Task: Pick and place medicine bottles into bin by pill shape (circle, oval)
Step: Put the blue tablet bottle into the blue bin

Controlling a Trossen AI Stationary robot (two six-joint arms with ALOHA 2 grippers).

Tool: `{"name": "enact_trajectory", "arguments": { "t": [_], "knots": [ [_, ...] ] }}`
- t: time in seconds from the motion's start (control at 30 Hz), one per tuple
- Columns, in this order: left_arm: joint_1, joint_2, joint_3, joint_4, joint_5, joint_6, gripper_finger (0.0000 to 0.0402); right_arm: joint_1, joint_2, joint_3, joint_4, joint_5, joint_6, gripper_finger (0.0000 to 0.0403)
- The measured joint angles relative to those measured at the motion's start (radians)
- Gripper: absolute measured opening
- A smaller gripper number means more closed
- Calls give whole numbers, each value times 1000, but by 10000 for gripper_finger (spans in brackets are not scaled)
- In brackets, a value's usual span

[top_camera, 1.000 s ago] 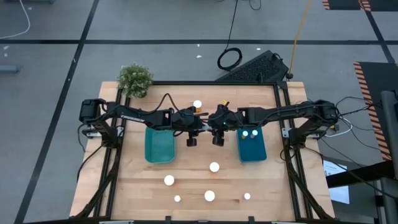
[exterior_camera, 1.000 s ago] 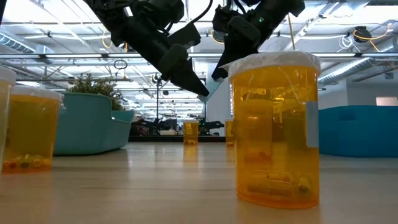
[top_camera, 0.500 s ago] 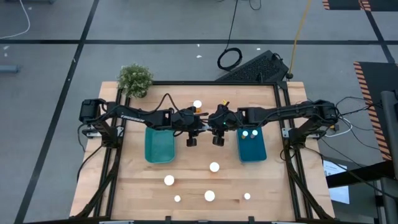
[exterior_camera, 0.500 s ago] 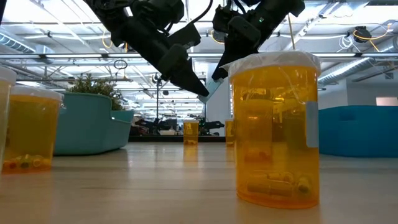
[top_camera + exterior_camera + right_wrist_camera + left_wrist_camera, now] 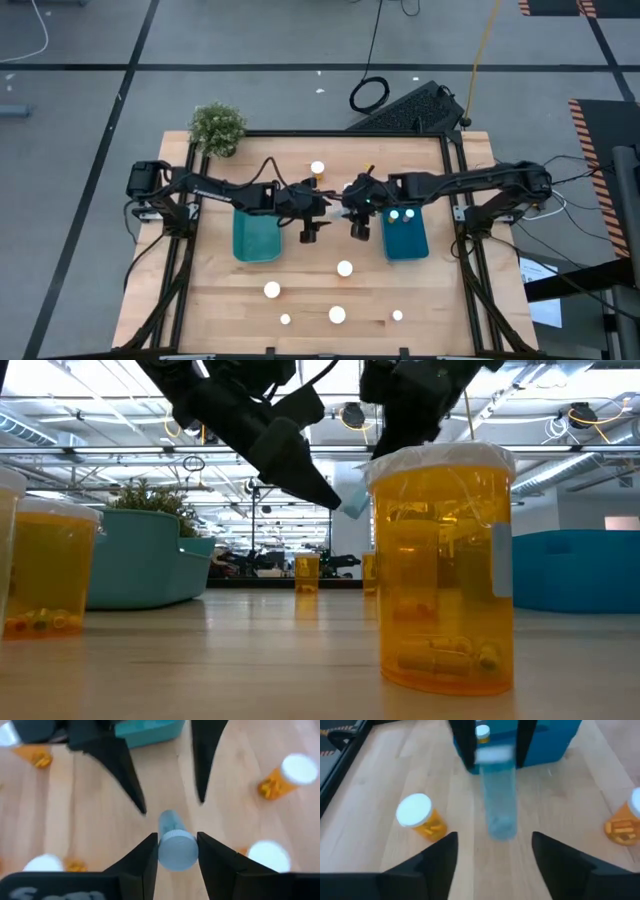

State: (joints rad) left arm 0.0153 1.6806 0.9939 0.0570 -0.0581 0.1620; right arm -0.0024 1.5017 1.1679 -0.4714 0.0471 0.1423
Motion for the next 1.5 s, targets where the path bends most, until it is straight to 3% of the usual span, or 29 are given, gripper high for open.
{"name": "enact_trajectory", "arguments": {
  "t": [0.2,0.53,0.77,1.5],
  "knots": [
    [-19,-32,0,-14,4,9,293,57,-86,0,-161,-1,102,119],
    [-37,-79,0,5,5,-16,294,147,-265,0,-543,0,340,120],
    [-38,-79,0,5,5,-16,294,189,-292,1,-747,32,473,120],
    [-37,-79,0,6,6,-15,294,146,-269,-298,-581,27,444,120]
  ]
}}
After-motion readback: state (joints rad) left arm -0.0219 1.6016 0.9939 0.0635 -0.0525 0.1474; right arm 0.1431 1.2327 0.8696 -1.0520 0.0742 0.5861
